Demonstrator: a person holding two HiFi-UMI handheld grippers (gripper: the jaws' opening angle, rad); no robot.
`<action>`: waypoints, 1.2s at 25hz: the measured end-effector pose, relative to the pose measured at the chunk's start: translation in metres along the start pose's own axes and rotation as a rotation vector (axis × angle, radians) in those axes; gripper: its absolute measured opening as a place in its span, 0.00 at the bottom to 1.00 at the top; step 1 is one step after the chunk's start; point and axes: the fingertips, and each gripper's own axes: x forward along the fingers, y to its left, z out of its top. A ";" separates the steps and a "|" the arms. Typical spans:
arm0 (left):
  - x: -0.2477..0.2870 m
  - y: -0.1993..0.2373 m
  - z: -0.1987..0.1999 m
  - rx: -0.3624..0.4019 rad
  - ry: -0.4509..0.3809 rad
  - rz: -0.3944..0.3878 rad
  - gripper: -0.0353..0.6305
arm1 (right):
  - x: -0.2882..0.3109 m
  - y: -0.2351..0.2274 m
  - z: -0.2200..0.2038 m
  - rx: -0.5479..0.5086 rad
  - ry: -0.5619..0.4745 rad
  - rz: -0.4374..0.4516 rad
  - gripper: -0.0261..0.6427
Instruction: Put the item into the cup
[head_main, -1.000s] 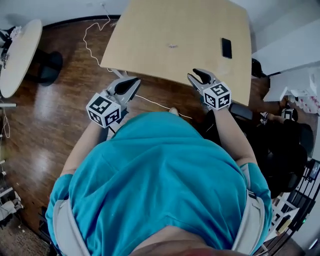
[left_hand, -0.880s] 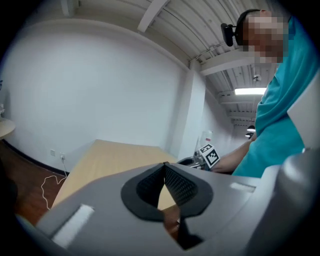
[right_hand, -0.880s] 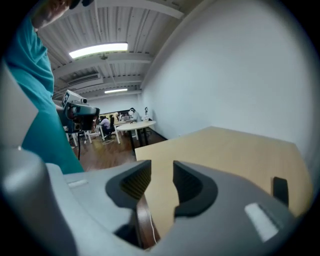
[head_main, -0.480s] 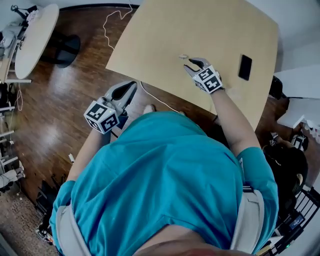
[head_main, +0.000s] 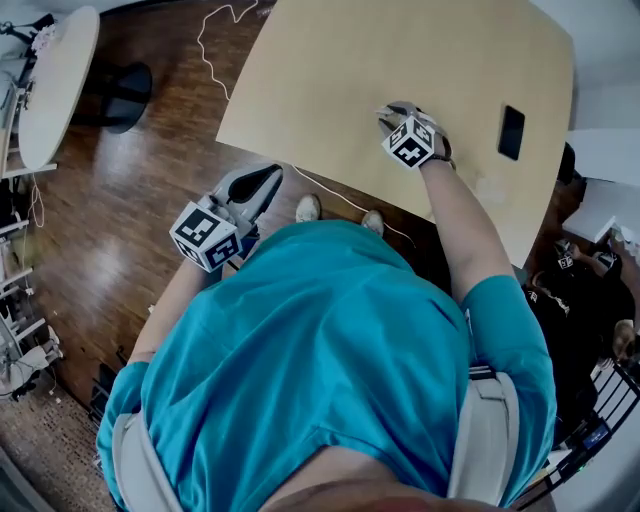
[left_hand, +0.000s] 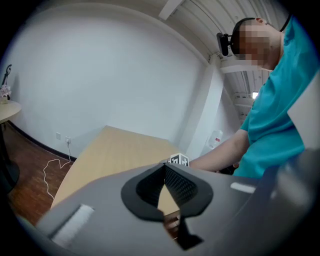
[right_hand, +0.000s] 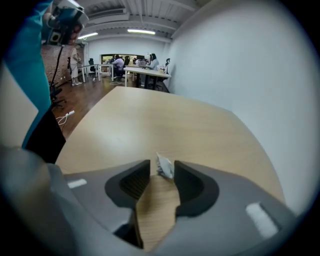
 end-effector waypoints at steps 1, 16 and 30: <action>-0.001 0.001 0.000 0.004 0.003 -0.003 0.06 | 0.002 -0.001 -0.002 0.002 0.009 -0.006 0.25; 0.005 -0.004 0.006 0.019 0.007 -0.012 0.06 | -0.021 0.001 0.007 0.025 -0.051 -0.018 0.05; 0.087 -0.053 0.016 0.127 0.055 -0.205 0.06 | -0.186 -0.007 0.027 0.141 -0.271 -0.174 0.05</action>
